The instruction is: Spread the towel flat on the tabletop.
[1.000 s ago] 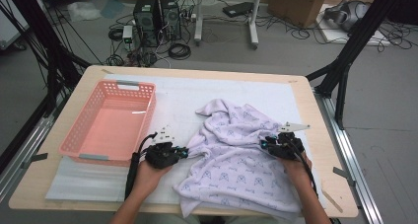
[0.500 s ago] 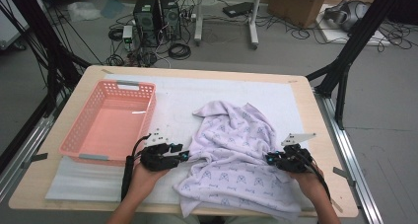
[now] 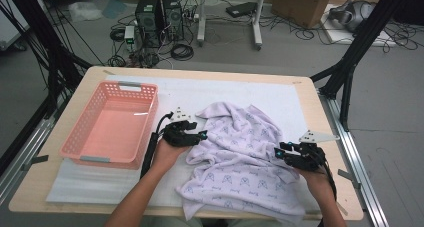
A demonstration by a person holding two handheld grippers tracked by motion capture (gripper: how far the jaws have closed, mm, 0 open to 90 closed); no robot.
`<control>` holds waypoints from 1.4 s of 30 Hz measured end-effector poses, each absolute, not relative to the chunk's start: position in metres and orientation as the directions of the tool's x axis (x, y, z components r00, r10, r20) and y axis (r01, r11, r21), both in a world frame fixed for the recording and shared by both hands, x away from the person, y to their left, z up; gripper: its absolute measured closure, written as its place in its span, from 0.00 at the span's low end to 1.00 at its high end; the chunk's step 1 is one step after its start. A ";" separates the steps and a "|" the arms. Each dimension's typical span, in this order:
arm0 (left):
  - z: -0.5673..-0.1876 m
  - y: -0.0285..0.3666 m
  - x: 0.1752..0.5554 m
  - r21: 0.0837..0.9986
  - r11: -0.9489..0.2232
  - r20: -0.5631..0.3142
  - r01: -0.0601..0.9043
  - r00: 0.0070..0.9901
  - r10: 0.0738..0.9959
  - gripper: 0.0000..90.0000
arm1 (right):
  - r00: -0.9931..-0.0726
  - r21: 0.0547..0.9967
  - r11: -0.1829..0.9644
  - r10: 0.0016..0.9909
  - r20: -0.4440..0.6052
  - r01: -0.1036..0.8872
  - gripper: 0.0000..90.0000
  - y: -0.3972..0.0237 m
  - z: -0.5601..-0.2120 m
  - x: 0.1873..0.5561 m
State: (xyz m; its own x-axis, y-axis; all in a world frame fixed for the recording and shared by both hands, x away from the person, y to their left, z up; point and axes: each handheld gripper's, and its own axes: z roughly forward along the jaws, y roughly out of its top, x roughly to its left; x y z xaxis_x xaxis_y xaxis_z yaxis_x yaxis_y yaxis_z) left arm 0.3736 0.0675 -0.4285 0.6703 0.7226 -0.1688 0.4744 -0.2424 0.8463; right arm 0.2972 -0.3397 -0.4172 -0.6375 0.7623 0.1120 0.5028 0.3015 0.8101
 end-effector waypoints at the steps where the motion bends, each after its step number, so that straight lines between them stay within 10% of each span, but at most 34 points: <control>1: -0.430 0.066 0.379 0.844 -0.233 -0.175 0.483 0.659 0.732 0.50 | -0.632 0.816 0.295 0.767 0.108 0.497 0.63 -0.341 -0.418 0.298; 18: -0.451 0.049 0.412 0.808 -0.251 -0.140 0.532 0.589 0.796 0.52 | -0.597 0.813 0.273 0.794 0.112 0.514 0.53 -0.342 -0.426 0.304; 33: -0.451 0.039 0.406 0.786 -0.283 -0.178 0.549 0.639 0.748 0.93 | -0.591 0.805 0.278 0.799 0.109 0.525 0.53 -0.338 -0.429 0.309; 42: -0.442 0.054 0.396 0.749 -0.294 -0.181 0.594 0.610 0.771 0.96 | -0.552 0.818 0.240 0.826 0.110 0.522 0.54 -0.343 -0.425 0.316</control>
